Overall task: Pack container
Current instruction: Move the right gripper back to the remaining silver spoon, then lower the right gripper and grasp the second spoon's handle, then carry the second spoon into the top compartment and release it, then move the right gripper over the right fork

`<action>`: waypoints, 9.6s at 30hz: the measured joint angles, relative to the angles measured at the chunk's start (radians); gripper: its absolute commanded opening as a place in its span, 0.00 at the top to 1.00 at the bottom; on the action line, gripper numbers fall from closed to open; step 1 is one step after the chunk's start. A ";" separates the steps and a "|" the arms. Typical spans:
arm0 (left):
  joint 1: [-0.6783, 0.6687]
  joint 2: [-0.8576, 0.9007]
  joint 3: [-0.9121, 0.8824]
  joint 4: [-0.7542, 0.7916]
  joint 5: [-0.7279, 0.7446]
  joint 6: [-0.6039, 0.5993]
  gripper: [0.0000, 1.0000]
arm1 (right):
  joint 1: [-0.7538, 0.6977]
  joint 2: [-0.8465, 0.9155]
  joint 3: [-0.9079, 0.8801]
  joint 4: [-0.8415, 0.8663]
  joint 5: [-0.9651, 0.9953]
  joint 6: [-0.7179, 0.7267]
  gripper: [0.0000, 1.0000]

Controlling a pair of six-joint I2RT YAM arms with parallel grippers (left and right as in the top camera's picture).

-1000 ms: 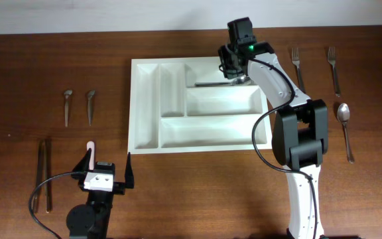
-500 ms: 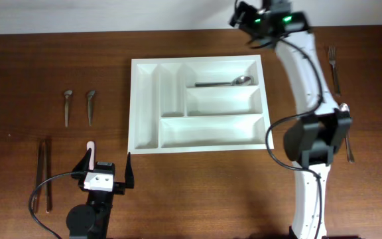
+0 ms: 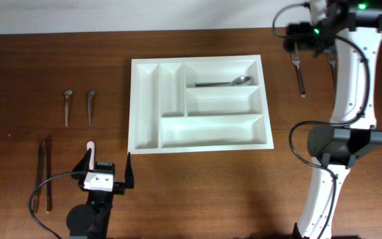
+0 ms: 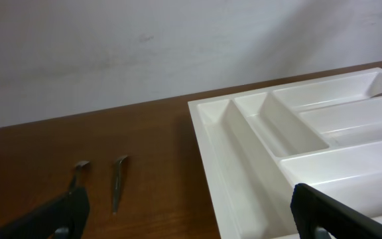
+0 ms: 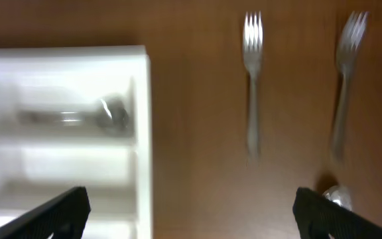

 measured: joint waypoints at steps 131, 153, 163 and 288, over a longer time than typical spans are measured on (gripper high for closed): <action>0.000 0.000 0.000 0.000 0.000 0.000 0.01 | -0.378 -0.092 -0.990 0.510 0.123 -0.156 0.96; 0.000 0.000 0.000 0.000 0.000 0.000 0.01 | -0.001 -0.081 -0.409 0.391 -0.074 0.890 0.96; 0.000 0.000 0.000 0.000 0.000 0.000 0.01 | 0.193 -0.081 -0.409 0.436 -0.043 1.373 0.96; 0.000 0.000 0.000 0.000 0.000 0.000 0.01 | -0.095 0.257 -0.355 0.420 0.023 -0.090 0.05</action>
